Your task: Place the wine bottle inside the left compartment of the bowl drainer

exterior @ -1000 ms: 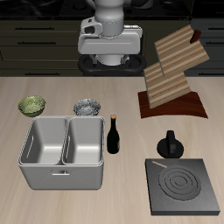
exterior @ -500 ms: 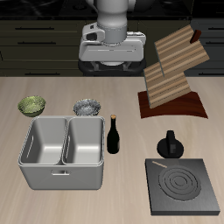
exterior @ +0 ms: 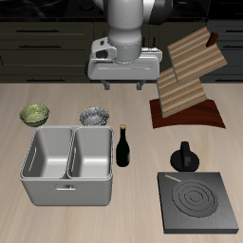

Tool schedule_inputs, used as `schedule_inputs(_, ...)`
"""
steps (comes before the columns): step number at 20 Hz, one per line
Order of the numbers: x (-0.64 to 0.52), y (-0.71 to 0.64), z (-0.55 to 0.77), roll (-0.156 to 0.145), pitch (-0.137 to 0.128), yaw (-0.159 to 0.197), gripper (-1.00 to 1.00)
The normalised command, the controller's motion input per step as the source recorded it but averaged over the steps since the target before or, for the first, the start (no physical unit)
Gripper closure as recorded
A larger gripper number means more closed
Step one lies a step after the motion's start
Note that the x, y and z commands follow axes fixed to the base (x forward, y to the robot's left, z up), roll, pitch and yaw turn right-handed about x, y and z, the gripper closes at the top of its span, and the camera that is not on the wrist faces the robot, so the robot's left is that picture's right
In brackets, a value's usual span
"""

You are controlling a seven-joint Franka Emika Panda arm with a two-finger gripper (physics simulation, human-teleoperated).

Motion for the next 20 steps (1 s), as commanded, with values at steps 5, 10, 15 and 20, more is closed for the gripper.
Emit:
schedule_inputs(5, 0.2, 0.11, 0.0, 0.007, 0.008, -0.013, -1.0)
schedule_inputs(10, 0.22, 0.09, -0.05, 0.009, 0.002, 0.017, -1.0)
schedule_inputs(15, 0.32, 0.05, -0.04, -0.007, -0.004, 0.008, -1.0)
schedule_inputs(20, 0.09, 0.06, -0.05, 0.0, 0.0, 0.001, -1.0)
